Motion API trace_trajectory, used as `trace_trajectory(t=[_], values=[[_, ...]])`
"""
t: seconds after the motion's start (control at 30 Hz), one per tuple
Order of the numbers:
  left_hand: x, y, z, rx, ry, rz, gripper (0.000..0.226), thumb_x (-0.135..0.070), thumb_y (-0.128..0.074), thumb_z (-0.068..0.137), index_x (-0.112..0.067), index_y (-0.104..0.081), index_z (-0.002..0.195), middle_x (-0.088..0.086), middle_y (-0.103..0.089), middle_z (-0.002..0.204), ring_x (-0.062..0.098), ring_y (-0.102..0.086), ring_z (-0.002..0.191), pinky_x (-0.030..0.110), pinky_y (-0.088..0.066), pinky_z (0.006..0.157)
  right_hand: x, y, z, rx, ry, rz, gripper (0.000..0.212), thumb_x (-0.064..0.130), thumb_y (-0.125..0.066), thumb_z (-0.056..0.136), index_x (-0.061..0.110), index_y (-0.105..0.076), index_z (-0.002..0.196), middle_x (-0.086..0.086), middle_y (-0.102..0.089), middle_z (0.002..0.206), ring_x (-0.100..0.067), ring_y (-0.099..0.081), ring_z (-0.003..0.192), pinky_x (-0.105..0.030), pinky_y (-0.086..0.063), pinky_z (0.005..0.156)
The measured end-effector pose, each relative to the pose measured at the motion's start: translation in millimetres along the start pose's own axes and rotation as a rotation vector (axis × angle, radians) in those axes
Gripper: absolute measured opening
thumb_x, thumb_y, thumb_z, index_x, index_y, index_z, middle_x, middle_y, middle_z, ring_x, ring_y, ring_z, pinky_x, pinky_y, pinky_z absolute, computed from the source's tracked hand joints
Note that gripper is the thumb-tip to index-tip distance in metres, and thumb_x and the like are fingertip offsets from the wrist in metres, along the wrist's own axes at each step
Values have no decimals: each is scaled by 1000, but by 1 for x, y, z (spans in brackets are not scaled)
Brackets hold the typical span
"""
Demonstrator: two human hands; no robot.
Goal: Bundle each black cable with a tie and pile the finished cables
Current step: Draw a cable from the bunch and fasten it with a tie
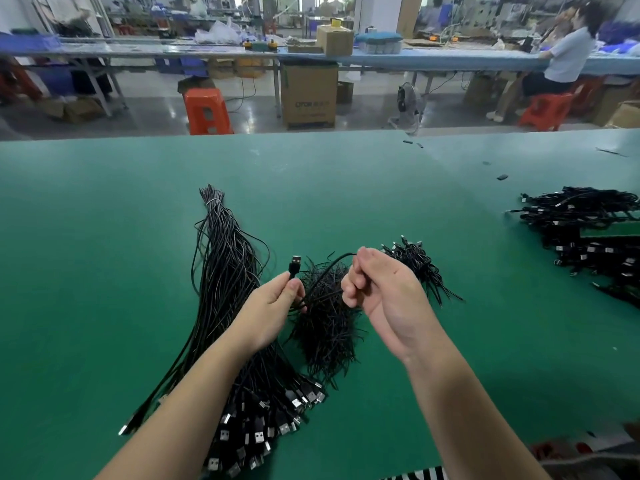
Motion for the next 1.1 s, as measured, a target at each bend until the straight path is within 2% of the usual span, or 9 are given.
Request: trace_trajectory(t=[0.13,0.23,0.37,0.5,0.67,0.8,0.9,1.0,1.1], values=[[-11,10,6,-45,-51,304,31,-49,-32,104,-38,-49,81,-9,-64,74,3,-61,71,33,-44,67,3,-2,-1,23,29,37,23,26,-66,91,22,-63,69,2,-49,64,-14,-52,62,-25,-45,56],[-15,10,10,34,28,146,35,-42,-36,106,-33,-51,76,-10,-65,73,5,-68,74,37,-53,62,3,-2,-1,20,24,107,22,23,-64,92,18,-64,71,0,-49,65,-16,-51,63,-26,-46,57],[-22,14,15,30,60,-13,36,-29,-37,108,-12,-54,81,4,-62,73,28,-68,74,49,-59,71,3,-2,0,11,18,156,22,21,-62,93,17,-64,72,-1,-49,65,-16,-52,63,-26,-48,58],[-44,39,18,-175,27,-78,35,-28,-38,108,-14,-59,83,-3,-56,68,5,-54,57,29,-44,61,0,0,-1,21,58,118,19,21,-64,94,18,-71,76,-4,-61,72,-18,-61,72,-28,-54,67],[-102,84,9,-412,-164,-201,36,-30,-37,108,-23,-60,80,-4,-55,60,20,-50,63,33,-38,65,-17,-4,-4,53,31,112,23,29,-66,90,9,-77,90,-20,-71,98,-29,-69,100,-33,-56,90],[-148,95,0,-407,-370,-117,33,-32,-37,105,-25,-60,83,-3,-53,55,16,-48,56,30,-38,57,-31,-22,-4,134,-3,225,20,17,-70,86,2,-75,98,-22,-71,105,-33,-67,109,-38,-53,98],[-167,95,-3,-423,-518,40,31,-37,-37,106,-24,-60,89,4,-52,58,15,-45,50,30,-37,50,-37,-29,-1,129,-3,273,13,11,-71,86,6,-76,96,-18,-72,106,-30,-68,109,-38,-53,99],[-157,90,10,-424,-544,294,31,-40,-37,106,-21,-58,93,-2,-46,54,13,-46,51,25,-33,49,-46,-29,5,65,-20,65,14,12,-69,88,19,-79,93,-9,-75,108,-24,-67,111,-36,-51,104],[-118,83,35,-371,-417,486,27,-31,-41,106,-14,-58,93,-7,-48,63,7,-49,59,19,-30,53,-63,-31,10,65,-53,-226,17,10,-68,94,24,-76,102,1,-75,109,-13,-68,108,-27,-51,99]])
Point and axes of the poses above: each hand's wrist, its own z-axis towards the middle knuckle, its own y-axis out of the back of the hand, x = y × z, the point moved 7 cm from there along z, towards the middle knuckle
